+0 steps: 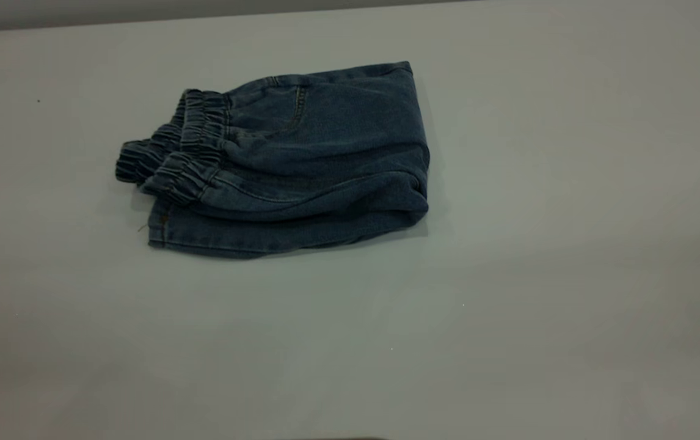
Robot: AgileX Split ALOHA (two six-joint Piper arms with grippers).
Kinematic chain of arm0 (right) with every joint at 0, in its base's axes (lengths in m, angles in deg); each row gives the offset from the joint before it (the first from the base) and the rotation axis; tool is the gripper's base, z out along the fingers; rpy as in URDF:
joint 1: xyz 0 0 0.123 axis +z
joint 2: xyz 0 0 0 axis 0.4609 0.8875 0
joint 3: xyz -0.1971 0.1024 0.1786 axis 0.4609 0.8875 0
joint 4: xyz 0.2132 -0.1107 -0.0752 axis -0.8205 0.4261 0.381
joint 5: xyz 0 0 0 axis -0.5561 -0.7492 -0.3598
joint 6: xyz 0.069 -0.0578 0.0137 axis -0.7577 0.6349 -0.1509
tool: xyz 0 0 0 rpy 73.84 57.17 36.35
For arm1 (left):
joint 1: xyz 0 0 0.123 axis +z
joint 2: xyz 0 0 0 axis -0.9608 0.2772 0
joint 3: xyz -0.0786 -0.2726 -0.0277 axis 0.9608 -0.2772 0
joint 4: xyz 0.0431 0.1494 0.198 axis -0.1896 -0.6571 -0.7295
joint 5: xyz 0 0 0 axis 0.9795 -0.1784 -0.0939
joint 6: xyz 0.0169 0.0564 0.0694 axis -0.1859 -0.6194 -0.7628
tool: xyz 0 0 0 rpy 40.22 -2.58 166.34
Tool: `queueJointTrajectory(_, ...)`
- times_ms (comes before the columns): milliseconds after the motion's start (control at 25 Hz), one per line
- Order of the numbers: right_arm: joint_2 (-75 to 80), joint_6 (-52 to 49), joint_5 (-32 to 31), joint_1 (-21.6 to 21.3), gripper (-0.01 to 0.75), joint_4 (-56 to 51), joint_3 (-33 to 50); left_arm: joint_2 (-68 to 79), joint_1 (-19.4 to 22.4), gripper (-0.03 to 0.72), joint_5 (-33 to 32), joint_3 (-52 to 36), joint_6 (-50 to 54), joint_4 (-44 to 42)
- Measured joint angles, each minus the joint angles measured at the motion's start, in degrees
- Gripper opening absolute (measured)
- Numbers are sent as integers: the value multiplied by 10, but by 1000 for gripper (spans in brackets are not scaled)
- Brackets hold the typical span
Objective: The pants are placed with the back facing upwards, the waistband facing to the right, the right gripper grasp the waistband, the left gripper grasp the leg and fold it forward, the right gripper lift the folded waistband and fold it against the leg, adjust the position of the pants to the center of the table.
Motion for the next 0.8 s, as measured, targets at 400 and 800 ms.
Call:
queueJointTrajectory(400, -1, -8, 4, 0, 518, 2, 0, 0, 0, 339, 7, -1, 46, -11)
queueJointTrajectory(800, -1, -11, 4, 0, 518, 2, 0, 0, 0, 339, 8, -1, 51, -13)
